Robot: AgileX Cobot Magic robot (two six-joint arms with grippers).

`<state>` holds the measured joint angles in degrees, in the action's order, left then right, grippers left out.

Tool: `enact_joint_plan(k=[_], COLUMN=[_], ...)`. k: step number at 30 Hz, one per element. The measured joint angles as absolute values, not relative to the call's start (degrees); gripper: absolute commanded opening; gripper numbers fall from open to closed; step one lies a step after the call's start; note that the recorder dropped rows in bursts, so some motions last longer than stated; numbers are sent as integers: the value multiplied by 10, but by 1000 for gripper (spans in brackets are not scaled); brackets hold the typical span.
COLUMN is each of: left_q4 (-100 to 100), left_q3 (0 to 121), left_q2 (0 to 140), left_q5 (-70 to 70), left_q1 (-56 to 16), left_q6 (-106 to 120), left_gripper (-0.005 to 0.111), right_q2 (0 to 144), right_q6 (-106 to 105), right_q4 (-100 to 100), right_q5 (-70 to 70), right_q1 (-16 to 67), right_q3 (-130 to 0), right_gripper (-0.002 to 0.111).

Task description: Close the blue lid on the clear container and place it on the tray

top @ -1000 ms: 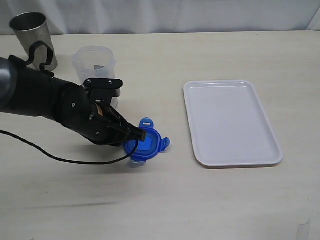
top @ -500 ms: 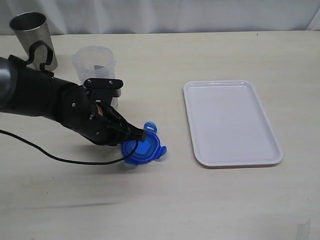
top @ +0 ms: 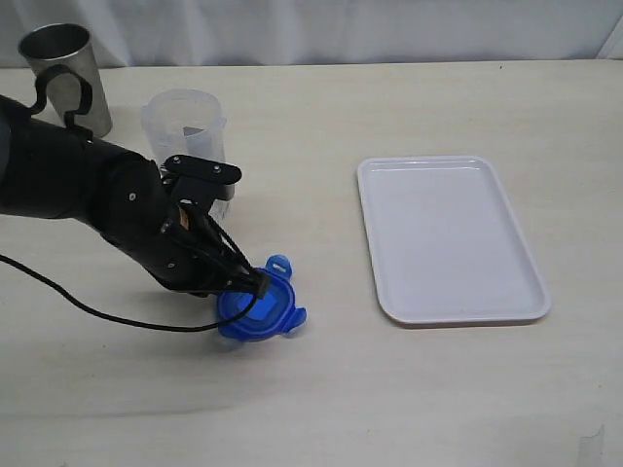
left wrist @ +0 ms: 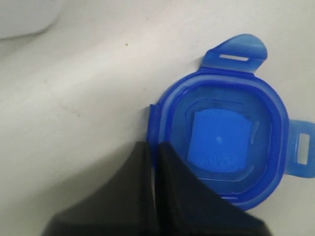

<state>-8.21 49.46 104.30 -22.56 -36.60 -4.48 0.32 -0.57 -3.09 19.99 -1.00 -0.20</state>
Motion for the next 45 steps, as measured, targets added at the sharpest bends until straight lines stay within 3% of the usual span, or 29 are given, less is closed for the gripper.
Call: enact_joint_plan(k=[6,17,25,45], left_q4=[-21,-15,-33,-34], left_q3=[474,359,335,335], left_q2=[1027,919,919,919], left_q5=[-254,-204,-206,-184], left_q1=[-331,-192,-181,-181], left_q6=[-87,-137,-148,-148], left_gripper=[0,0,0,48], right_q2=[3,3,3,3], right_q6=[-6,-6,-6,-6], right_q4=[-31,-31,-31,-31], right_q5=[200,200,200,200], right_q1=[-10,-10,-10,-10], right_q3=[-2,-2,-2,-2], right_gripper=[4,4,4,4])
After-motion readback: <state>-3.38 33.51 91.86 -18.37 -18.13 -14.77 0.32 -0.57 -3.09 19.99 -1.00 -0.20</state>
